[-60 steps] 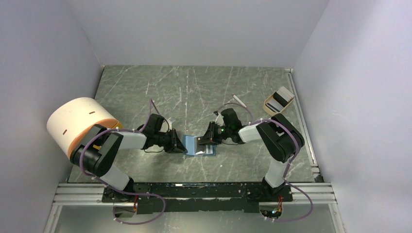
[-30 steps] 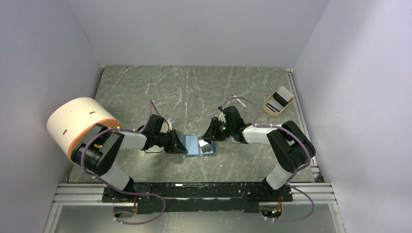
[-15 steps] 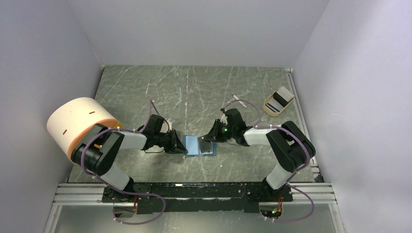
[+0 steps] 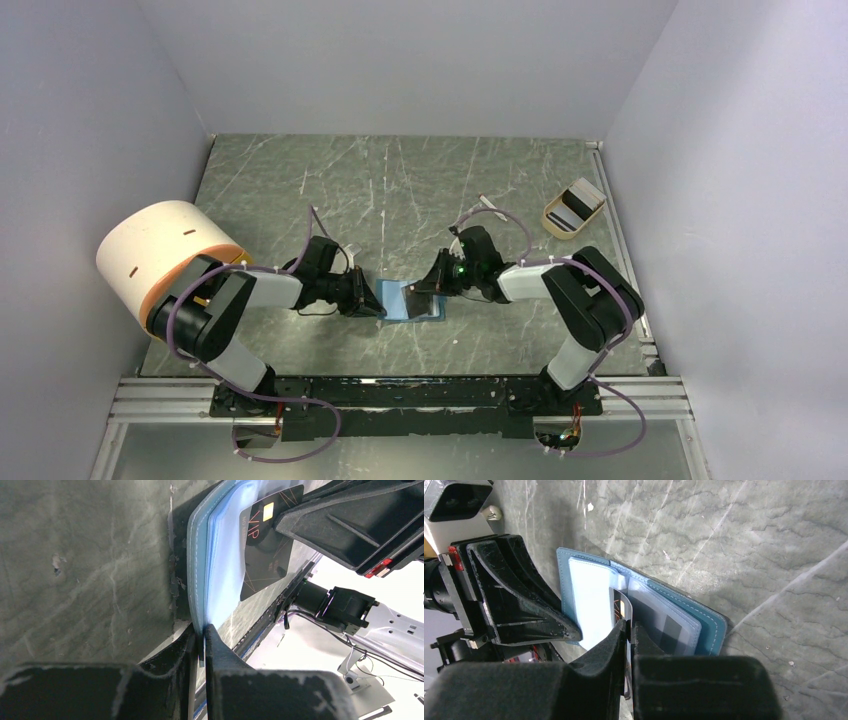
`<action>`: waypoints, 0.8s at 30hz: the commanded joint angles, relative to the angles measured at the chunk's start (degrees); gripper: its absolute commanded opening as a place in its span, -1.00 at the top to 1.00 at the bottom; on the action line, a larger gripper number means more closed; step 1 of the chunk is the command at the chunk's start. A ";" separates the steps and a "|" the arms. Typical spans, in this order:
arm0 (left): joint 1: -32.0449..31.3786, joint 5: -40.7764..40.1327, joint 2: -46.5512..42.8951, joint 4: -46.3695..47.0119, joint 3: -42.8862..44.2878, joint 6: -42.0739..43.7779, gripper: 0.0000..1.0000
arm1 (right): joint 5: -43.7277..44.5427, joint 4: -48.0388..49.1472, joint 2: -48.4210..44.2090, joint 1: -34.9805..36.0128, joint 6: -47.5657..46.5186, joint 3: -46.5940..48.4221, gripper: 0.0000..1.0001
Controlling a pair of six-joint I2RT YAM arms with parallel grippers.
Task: Put the credit cards into the card holder
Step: Insert the credit card into the card holder.
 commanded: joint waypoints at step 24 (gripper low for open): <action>-3.10 2.42 0.66 6.09 -1.89 -4.30 0.71 | 3.92 20.81 5.51 1.72 10.61 -8.76 0.97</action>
